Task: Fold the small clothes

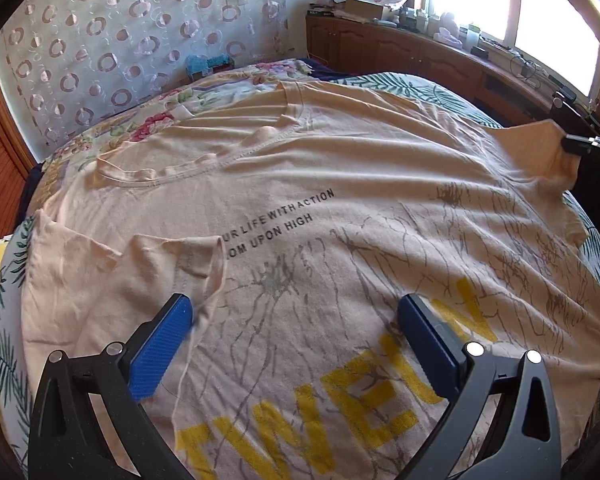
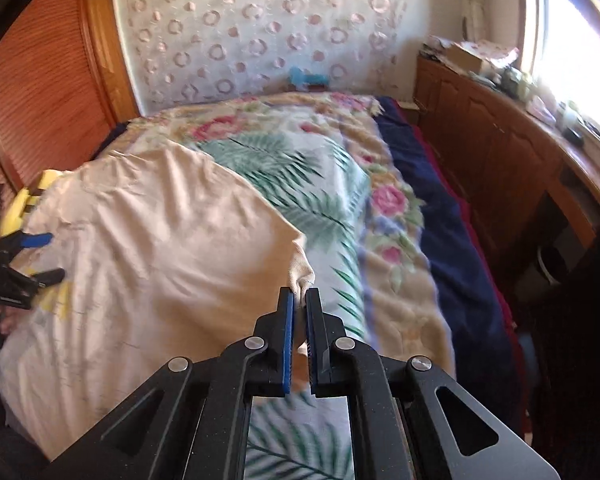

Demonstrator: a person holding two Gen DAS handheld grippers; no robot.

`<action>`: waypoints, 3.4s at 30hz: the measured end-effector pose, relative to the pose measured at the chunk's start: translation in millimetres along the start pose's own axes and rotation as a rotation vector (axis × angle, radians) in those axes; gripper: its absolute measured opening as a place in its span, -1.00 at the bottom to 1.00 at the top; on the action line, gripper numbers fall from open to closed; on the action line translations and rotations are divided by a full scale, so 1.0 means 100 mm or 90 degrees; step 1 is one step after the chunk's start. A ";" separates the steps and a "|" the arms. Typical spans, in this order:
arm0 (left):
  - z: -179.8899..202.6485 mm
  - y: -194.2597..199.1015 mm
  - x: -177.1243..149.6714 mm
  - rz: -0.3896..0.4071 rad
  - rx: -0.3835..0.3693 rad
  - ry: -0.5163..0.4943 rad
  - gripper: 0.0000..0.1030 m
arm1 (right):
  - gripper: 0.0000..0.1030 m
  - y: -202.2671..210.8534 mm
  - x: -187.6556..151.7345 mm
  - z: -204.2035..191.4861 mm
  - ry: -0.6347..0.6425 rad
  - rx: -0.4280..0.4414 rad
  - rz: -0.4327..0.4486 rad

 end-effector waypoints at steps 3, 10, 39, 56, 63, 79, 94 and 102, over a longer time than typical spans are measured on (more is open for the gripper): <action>-0.08 0.23 -0.01 0.037 -0.004 0.018 1.00 | -0.89 0.09 0.14 -0.40 0.038 0.050 0.018; -0.35 0.73 -0.12 0.095 0.013 0.064 1.00 | -0.89 0.06 0.28 -1.58 0.131 0.205 0.015; -0.40 0.74 -0.40 0.101 0.001 0.108 1.00 | -0.36 -0.24 -0.36 -1.52 0.108 0.123 -0.090; -0.40 0.79 -0.47 0.103 0.009 0.115 1.00 | -0.93 -0.07 -0.79 -1.88 0.188 0.196 -0.133; -0.40 0.73 -0.45 0.099 0.002 0.120 1.00 | -0.56 0.02 -0.75 -1.89 0.189 0.195 -0.132; 0.08 0.05 0.01 0.025 -0.114 0.046 -0.09 | -0.13 -0.29 -0.41 -1.39 0.120 0.077 -0.046; -0.18 0.36 0.24 0.054 -0.097 0.040 -0.92 | -0.01 -0.59 -0.43 -1.31 0.125 0.062 -0.053; -0.46 0.41 0.15 0.056 -0.049 0.055 -0.28 | -0.01 -0.60 -0.36 -1.26 0.122 0.061 -0.063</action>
Point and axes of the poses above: each gripper's, at about its wrist camera, not at the fingertips, and y roughly against the way its jaws point, z to its right, x to its top, the point moved 9 cm from there along -y, roughly the way its jaws point, and after that the axes turned 12 degrees about -y, right-handed, at the moved point
